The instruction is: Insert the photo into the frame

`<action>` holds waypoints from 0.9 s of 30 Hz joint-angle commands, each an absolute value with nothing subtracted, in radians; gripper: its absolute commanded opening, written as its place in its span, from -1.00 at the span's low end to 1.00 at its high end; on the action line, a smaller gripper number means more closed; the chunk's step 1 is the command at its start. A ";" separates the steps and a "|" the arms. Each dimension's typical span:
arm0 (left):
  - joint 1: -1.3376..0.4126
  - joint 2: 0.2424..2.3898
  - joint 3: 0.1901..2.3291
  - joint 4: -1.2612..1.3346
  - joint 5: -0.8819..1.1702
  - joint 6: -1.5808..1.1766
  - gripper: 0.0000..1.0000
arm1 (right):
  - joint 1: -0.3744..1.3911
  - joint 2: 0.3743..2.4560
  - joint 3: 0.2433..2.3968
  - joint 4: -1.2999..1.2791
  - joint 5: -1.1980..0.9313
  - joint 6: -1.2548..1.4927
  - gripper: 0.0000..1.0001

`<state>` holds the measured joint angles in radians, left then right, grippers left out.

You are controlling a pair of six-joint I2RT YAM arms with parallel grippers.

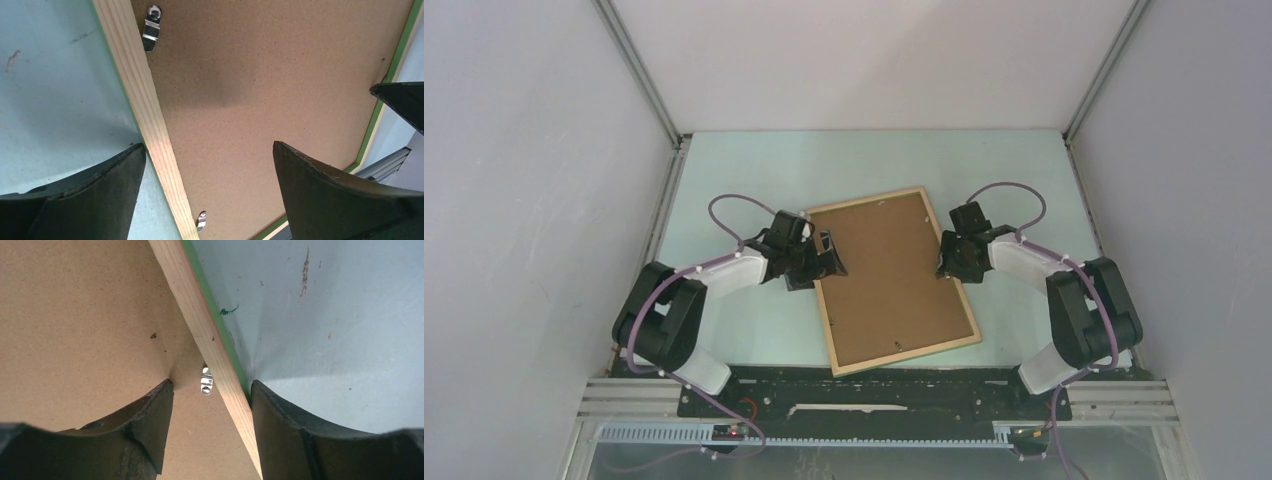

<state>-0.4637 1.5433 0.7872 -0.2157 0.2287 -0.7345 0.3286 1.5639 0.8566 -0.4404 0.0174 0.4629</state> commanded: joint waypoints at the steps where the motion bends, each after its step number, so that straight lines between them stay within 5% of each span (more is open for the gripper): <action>1: -0.472 1.499 0.747 -0.121 0.268 -0.751 0.97 | 0.371 1.573 0.896 -0.482 0.145 0.505 0.27; 11: -0.472 1.530 0.751 -0.077 0.301 -0.751 0.97 | 0.378 1.578 0.898 -0.471 0.155 0.506 -0.33; 17: -0.472 1.545 0.759 -0.072 0.306 -0.753 0.97 | 0.380 1.596 0.903 -0.457 0.115 0.500 -0.96; 27: -0.472 1.670 0.900 -0.114 0.323 -0.726 1.00 | 0.360 1.591 0.897 -0.395 -0.042 0.467 -1.00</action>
<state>-0.4595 1.5723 0.8005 -0.1814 0.2481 -0.7330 0.3508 1.5730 0.8841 -0.4744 0.1139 0.4583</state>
